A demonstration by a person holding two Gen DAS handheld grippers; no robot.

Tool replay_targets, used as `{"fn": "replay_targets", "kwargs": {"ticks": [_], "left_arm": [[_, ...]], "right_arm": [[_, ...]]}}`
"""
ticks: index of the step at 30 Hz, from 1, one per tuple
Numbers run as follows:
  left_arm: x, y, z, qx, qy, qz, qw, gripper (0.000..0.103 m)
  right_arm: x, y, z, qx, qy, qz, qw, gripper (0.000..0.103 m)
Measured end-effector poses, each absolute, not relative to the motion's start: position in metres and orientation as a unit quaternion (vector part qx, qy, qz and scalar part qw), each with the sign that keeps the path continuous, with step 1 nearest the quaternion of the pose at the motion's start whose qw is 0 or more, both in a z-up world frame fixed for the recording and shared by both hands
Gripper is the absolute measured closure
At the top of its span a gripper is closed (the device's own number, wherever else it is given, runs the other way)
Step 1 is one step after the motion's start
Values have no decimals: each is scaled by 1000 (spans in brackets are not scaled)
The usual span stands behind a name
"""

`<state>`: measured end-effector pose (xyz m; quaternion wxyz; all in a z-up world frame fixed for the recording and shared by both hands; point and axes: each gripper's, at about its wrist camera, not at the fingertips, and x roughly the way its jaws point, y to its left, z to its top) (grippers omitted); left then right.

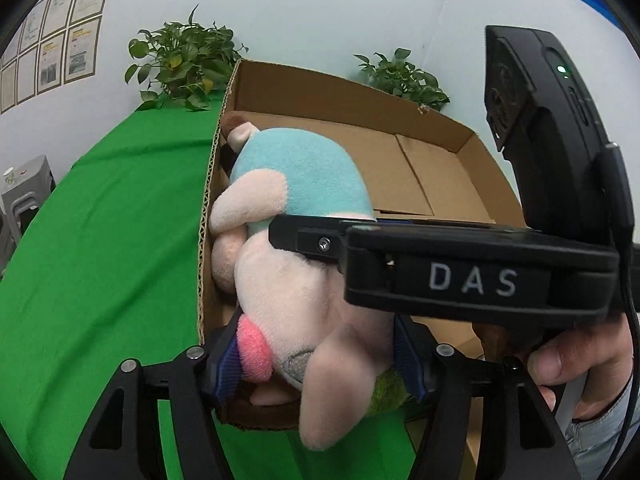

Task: Organize objects
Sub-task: 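Lift the plush pig with the left gripper and carry it over the cardboard tray, then lower the plush pig into the tray and open the left gripper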

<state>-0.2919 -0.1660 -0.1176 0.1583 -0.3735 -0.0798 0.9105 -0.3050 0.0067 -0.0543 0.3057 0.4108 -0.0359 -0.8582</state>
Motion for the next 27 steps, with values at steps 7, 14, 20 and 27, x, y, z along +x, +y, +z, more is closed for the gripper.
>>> {"fn": "replay_targets", "kwargs": {"ticks": [7, 14, 20, 27], "left_arm": [[-293, -176, -113, -366, -76, 916, 147, 40], [-295, -190, -111, -372, -78, 916, 131, 59], [-293, -183, -102, -381, -72, 915, 113, 65], [-279, -172, -93, -391, -56, 914, 91, 57]], "right_arm": [[-303, 8, -55, 425, -27, -853, 302, 46], [-309, 1, -57, 443, -11, -850, 284, 42], [-310, 1, -57, 449, 0, -848, 281, 39], [-287, 16, -30, 400, 5, -871, 283, 22]]}}
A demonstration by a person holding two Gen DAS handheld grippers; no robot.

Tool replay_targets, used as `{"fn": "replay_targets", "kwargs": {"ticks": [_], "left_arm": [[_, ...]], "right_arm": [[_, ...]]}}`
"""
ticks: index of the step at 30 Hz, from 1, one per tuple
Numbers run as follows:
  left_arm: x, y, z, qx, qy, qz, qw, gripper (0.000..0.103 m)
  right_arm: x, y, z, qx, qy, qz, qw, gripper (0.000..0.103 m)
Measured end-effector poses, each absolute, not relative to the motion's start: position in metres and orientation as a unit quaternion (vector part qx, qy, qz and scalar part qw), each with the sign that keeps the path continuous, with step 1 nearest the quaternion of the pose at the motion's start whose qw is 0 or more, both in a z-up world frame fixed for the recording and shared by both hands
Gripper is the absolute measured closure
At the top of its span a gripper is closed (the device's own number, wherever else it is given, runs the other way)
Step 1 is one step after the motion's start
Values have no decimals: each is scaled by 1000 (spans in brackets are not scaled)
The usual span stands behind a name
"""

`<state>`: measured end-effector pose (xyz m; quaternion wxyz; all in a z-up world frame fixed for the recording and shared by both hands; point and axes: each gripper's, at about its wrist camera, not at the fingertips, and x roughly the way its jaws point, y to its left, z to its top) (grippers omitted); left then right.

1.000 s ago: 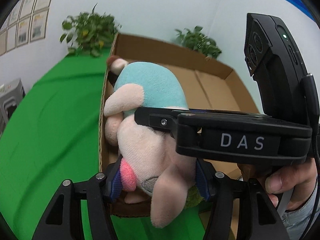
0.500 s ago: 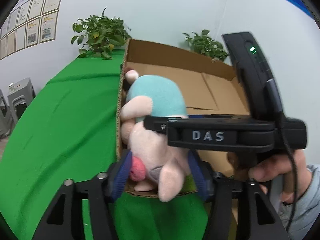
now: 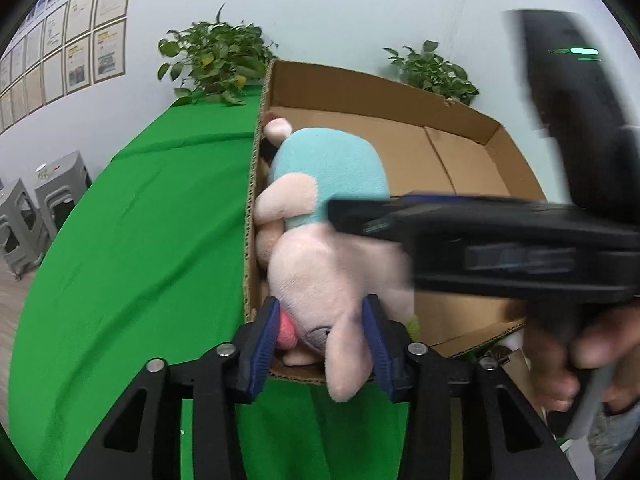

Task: Organize objects
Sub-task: 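Lower the plush pig into the tray and open the left gripper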

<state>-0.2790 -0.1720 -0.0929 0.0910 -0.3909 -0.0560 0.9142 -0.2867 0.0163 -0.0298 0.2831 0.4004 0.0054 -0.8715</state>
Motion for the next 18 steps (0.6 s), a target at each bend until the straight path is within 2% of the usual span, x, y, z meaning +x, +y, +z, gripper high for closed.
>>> {"fn": "replay_targets", "kwargs": {"ticks": [4, 5, 6, 7, 9, 14, 15, 18], "left_arm": [[-269, -166, -89, -391, -35, 916, 80, 55], [-265, -163, -86, -390, -31, 917, 75, 54], [-258, -161, -81, -385, -30, 920, 68, 50], [-246, -159, -75, -376, -31, 924, 62, 46], [-222, -155, -60, -352, -33, 934, 54, 30], [-152, -133, -20, -271, -33, 960, 59, 4], [-134, -124, -14, -257, -29, 964, 59, 1], [-95, -98, 6, -226, -12, 972, 61, 1]], "right_arm": [[-256, 60, 4, 360, -21, -892, 272, 11], [-245, 75, 13, 348, -31, -899, 263, 4], [-237, 86, 18, 337, -39, -905, 258, 0], [-221, 103, 25, 323, -45, -912, 249, 0], [-202, 118, 31, 310, -41, -921, 231, 0], [-152, 143, 29, 282, -39, -942, 177, 1], [-145, 145, 27, 279, -36, -946, 164, 1], [-127, 147, 20, 265, -26, -956, 121, 1]]}}
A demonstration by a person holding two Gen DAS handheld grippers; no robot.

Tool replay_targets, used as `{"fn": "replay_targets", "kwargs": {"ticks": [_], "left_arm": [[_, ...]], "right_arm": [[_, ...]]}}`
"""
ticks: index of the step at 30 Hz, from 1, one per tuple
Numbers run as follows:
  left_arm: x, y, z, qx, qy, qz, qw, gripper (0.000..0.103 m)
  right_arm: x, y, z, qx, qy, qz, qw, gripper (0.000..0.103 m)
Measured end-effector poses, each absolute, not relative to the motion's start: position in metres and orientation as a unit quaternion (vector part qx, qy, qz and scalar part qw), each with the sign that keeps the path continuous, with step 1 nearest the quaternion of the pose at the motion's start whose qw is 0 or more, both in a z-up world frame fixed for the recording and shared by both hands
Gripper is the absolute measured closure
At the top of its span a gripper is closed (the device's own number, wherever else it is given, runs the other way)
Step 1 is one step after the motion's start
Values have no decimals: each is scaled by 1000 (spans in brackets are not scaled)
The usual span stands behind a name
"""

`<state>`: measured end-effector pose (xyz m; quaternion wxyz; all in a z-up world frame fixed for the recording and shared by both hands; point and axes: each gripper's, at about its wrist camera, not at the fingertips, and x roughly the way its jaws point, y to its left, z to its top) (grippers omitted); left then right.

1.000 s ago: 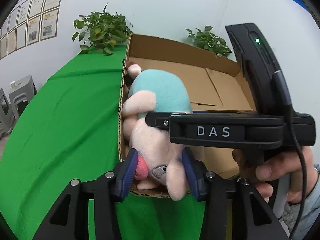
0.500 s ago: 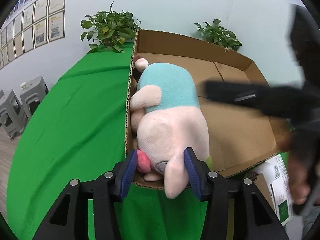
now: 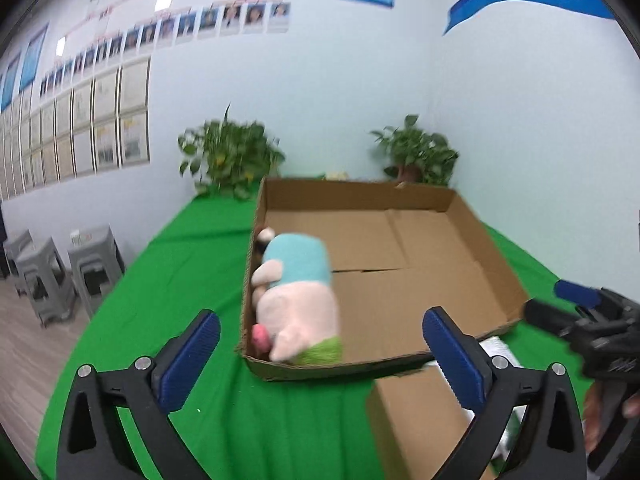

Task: Organize objects
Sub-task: 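Lower the plush pig into the tray and open the left gripper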

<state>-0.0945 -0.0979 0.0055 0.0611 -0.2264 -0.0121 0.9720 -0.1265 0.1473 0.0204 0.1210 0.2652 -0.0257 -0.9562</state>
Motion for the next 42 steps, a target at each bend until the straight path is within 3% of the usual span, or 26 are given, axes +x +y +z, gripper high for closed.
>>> {"fn": "replay_targets", "kwargs": {"ticks": [13, 29, 42], "left_arm": [[-1, -42, 17, -209, -25, 975, 76, 1], [9, -43, -2, -241, -56, 963, 105, 1], [-1, -24, -17, -270, -43, 955, 111, 1]], "right_arm": [[-64, 160, -4, 279, -9, -958, 71, 1], [-51, 139, -12, 292, 25, -954, 58, 1], [-59, 156, -28, 301, -1, -951, 66, 1]]}}
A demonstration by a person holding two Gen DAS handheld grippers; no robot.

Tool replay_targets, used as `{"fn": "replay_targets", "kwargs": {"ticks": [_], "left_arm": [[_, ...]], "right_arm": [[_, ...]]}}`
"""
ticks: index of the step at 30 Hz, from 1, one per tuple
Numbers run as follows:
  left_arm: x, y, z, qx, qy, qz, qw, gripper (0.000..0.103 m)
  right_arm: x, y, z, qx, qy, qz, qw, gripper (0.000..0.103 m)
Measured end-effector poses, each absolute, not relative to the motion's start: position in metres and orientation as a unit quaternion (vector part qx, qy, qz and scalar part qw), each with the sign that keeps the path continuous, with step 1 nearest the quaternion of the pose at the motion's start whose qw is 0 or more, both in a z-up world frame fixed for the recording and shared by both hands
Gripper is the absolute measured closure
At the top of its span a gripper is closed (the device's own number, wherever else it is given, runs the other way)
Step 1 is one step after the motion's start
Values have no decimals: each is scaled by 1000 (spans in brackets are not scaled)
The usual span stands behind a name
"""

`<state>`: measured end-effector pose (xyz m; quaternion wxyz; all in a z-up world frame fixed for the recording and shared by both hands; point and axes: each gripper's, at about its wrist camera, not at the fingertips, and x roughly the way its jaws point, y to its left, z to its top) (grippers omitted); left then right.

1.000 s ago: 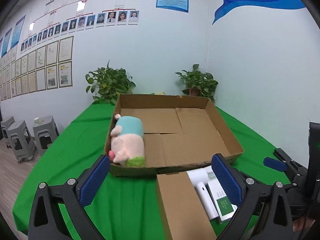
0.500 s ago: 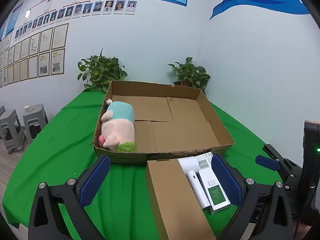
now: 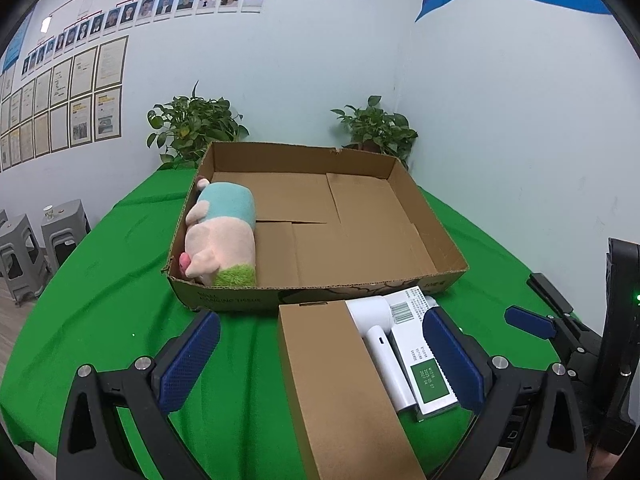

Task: Organize objects
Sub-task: 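Lower the plush pig into the tray and open the left gripper, then reach the left gripper to the long brown box and grasp it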

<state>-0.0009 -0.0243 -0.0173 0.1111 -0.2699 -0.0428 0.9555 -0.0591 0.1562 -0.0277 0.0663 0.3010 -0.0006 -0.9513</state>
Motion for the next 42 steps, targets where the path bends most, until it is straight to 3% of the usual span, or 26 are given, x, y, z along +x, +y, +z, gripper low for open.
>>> {"fn": "replay_targets", "kwargs": {"ticks": [20, 31, 36, 42], "left_arm": [[-27, -40, -36, -265, -46, 957, 105, 2], [-36, -57, -45, -280, -71, 949, 124, 3], [-42, -63, -61, -326, -86, 925, 176, 3], [-48, -76, -95, -385, -130, 890, 206, 3]], "right_arm": [[-77, 162, -34, 277, -7, -956, 98, 1], [-54, 137, -32, 229, 28, -947, 224, 1], [-53, 132, -48, 284, -1, -910, 301, 1], [-60, 129, -72, 352, -20, -891, 287, 1]]}}
